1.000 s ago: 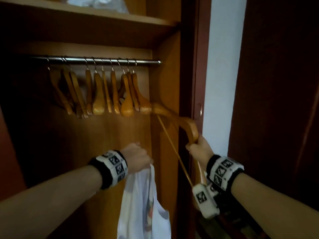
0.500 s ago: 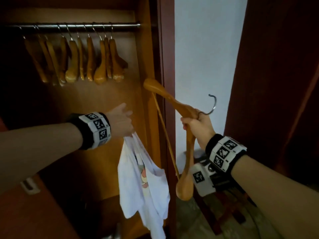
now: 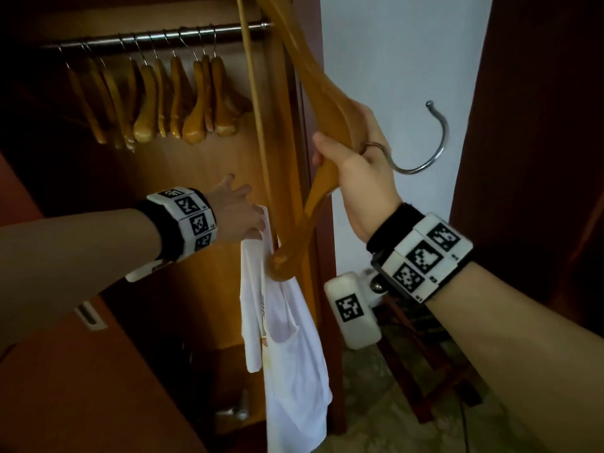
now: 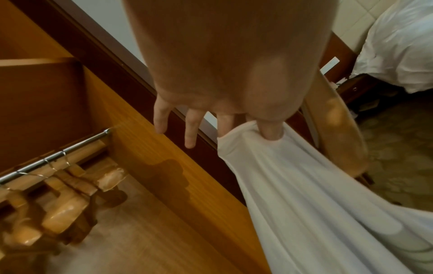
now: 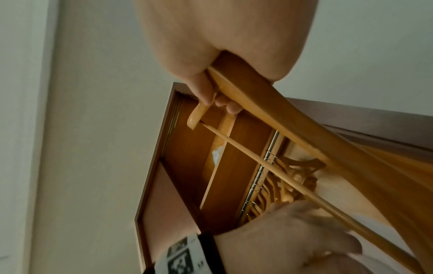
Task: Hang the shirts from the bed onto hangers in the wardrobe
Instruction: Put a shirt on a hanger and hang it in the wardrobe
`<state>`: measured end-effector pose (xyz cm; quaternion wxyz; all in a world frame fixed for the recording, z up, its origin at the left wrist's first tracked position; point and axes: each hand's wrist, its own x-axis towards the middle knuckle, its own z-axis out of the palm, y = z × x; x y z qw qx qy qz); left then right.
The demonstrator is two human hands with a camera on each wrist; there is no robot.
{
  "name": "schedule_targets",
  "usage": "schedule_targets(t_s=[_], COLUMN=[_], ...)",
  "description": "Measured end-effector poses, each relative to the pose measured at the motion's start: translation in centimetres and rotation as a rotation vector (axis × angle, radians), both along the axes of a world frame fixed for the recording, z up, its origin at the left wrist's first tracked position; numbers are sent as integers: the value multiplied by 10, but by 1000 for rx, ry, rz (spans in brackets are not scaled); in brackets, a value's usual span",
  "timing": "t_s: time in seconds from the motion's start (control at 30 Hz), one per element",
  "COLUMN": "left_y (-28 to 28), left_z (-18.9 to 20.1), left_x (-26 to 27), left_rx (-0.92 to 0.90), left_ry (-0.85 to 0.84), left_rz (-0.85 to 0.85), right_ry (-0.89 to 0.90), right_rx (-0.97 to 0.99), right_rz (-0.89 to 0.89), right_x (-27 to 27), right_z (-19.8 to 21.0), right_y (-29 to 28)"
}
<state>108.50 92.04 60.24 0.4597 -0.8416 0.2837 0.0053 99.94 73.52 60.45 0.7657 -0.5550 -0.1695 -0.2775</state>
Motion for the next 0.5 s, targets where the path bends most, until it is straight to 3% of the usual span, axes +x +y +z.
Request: schedule_targets(t_s=[0.17, 0.5], left_y=[0, 24], left_z=[10, 30], left_x=[-3, 12], left_rx=[-171, -376], left_ry=[58, -34], left_rz=[43, 37], right_ry=[64, 211], right_rx=[-16, -95], right_rz=[-17, -26], right_x=[3, 13], right_z=[-22, -76], right_y=[18, 41])
